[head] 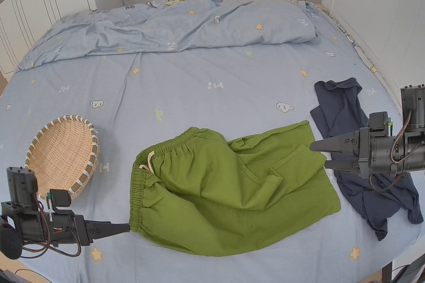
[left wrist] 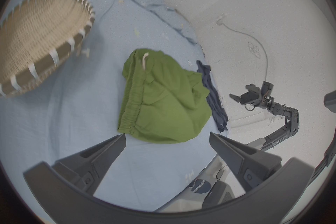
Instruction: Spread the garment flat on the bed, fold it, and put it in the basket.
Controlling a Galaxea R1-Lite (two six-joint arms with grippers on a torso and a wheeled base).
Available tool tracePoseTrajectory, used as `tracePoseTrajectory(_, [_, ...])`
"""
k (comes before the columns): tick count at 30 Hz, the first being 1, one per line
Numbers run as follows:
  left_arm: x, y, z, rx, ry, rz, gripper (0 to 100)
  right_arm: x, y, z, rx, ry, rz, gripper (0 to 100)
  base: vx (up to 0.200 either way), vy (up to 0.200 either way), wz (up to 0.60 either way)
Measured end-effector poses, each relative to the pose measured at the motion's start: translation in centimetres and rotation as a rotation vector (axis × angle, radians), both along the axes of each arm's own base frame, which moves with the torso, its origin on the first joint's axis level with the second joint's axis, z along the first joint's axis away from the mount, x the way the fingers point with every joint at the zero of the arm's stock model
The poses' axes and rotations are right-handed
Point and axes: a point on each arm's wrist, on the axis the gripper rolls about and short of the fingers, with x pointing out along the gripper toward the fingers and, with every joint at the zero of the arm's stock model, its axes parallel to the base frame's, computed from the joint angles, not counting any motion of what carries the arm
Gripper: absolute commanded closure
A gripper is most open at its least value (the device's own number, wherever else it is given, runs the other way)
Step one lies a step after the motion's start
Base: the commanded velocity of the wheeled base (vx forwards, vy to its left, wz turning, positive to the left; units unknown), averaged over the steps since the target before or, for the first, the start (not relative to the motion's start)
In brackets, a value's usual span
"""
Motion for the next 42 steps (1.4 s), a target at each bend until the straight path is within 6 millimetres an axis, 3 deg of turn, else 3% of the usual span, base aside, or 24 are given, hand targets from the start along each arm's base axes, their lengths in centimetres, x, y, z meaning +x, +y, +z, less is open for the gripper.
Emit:
tracePoseTrajectory(4, [1.6, 0.6, -2.7, -0.010, 0.059, -0.026, 0, 0.1, -0.6, -0.5, 0.024, -0.016, 0.006, 0, 0.000, 0.000, 0.00])
tracePoseTrajectory(9, [2.8, 1.1, -4.4, -0.026, 0.120, -0.022, 0, 0.2, -1.3, -1.1, 0.023, -0.024, 0.003, 0, 0.000, 0.000, 0.00])
tracePoseTrajectory(25, [6.7, -0.8, -5.7, -0.068, 0.213, -0.079, 0, -0.2, -1.6, -2.0, 0.014, -0.001, 0.006, 0, 0.000, 0.000, 0.00])
tracePoseTrajectory(42, [6.7, -0.5, -6.6, -0.068, 0.248, -0.067, 0, -0.2, -1.6, -2.0, 0.014, 0.000, 0.005, 0, 0.000, 0.000, 0.00])
